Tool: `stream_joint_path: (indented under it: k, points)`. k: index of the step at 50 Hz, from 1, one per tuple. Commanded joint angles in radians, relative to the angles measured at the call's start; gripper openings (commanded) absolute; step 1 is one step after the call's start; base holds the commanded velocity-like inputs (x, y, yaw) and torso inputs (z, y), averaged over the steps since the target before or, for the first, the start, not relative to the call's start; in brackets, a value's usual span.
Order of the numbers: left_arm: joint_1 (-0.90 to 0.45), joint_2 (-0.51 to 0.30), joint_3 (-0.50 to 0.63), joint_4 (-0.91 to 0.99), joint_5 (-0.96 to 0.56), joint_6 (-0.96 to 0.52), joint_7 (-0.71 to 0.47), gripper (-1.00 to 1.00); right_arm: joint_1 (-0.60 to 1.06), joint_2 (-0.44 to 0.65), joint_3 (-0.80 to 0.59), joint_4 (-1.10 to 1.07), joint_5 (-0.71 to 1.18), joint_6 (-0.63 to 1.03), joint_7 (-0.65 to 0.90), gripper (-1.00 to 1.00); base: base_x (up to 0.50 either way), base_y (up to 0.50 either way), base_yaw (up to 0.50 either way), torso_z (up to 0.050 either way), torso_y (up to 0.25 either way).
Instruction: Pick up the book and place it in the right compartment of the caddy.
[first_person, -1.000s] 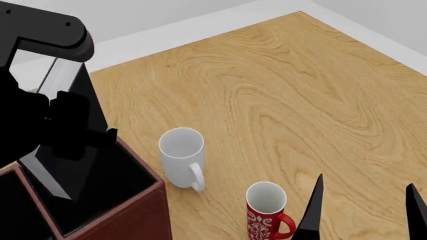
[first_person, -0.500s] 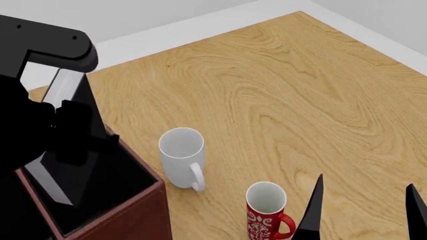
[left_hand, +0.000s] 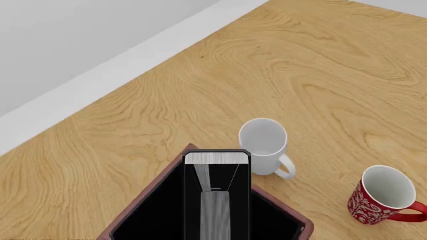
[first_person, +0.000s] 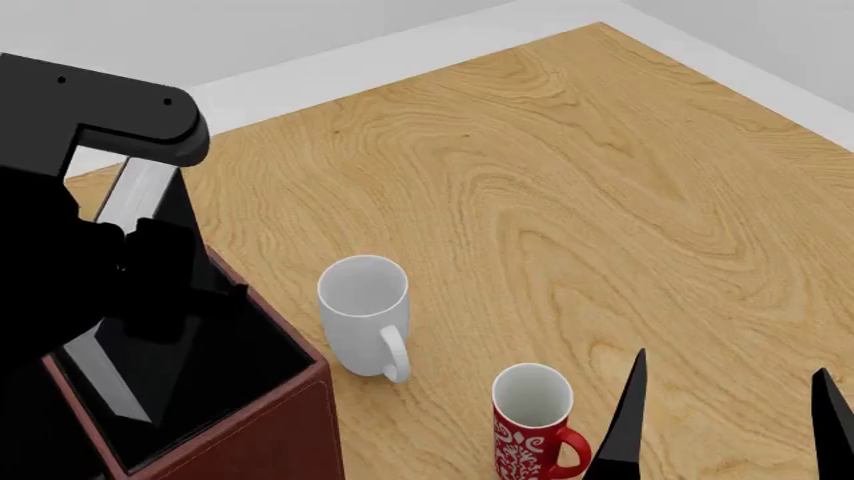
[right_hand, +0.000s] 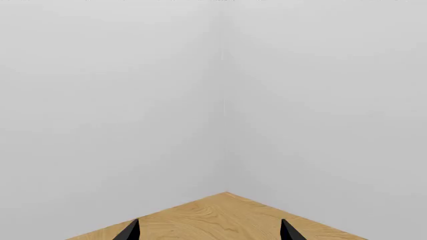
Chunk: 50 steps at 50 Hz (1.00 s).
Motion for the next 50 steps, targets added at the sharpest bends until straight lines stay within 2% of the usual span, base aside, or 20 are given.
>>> stream_joint_path:
  k: [1,50]
  points:
    - [0.004,-0.001,0.000,-0.013,0.030,0.027,-0.002,-1.00,0.002,0.004,-0.002,0.000,0.002,0.001,0.003,1.00,0.00,0.00,0.00,0.000,0.000]
    - [0.089,0.021,0.044,-0.079,0.172,0.065,0.071,-1.00,0.001,0.015,-0.008,0.004,0.008,-0.011,0.015,1.00,0.00,0.00,0.00,0.000,0.001]
